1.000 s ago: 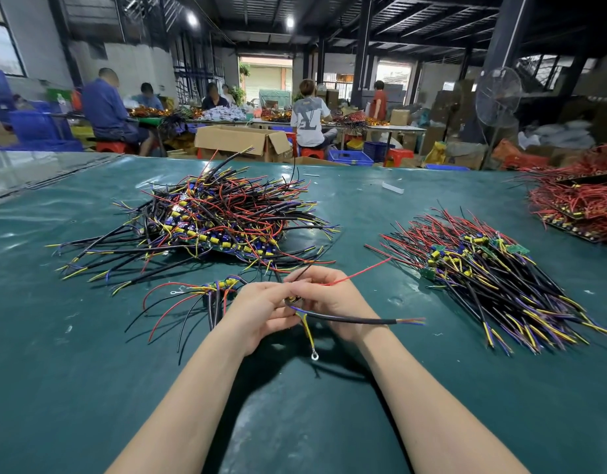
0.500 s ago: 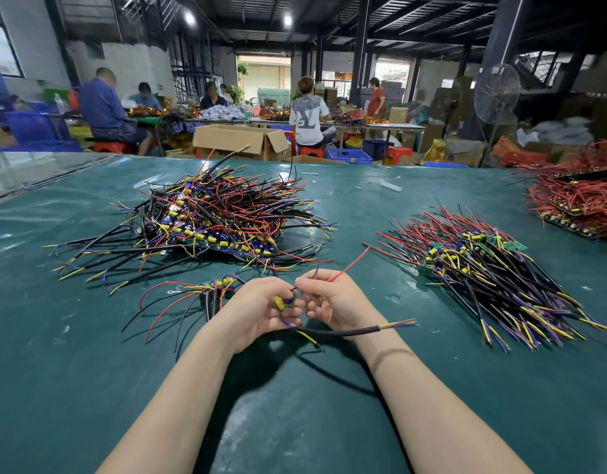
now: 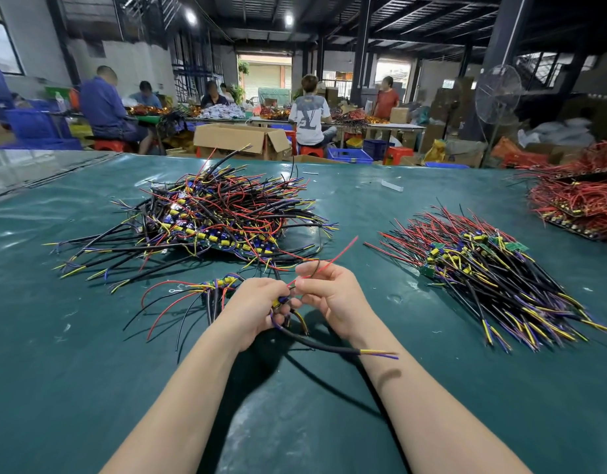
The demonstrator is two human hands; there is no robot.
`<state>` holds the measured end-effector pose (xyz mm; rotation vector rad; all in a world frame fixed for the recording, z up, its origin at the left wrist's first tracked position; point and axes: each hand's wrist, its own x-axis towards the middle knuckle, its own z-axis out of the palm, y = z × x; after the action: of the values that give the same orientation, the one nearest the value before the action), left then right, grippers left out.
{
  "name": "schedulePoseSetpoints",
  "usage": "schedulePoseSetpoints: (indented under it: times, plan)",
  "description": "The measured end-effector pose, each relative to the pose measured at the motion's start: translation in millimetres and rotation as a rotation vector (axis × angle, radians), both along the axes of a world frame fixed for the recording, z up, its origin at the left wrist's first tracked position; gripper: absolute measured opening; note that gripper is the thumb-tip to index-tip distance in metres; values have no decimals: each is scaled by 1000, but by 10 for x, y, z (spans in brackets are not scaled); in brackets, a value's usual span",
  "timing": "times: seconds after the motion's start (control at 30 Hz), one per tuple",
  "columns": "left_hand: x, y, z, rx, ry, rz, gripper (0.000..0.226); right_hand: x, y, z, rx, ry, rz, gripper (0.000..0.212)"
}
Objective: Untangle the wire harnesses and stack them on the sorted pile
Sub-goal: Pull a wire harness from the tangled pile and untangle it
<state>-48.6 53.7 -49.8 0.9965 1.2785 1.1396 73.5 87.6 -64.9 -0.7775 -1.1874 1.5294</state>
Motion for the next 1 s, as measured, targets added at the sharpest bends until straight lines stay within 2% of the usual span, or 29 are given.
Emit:
schedulePoseSetpoints:
  times: [0.17,0.33,0.43,0.57,0.8,1.0]
  plan:
    - [-17,-14,-8,12,-85,53,19,-59,6,-48,83,37,-28,25]
    - [-34,-32,16,-7,-175,37,18,-46,20,-76,181,-180,-109,22]
    - [-45,-26,26,-50,-212,50,21,-70,16,-71,180,-202,-104,23]
    - [-54,-29,1,-5,-116,23,20,-108,-6,-71,202,-182,-132,28]
    - [2,3,-40,69,49,111,23,-217,-26,-70,229,-125,-259,34]
    - [13,-5,-44,92,-6,43,20,-212,-21,-73,160,-8,-254,31]
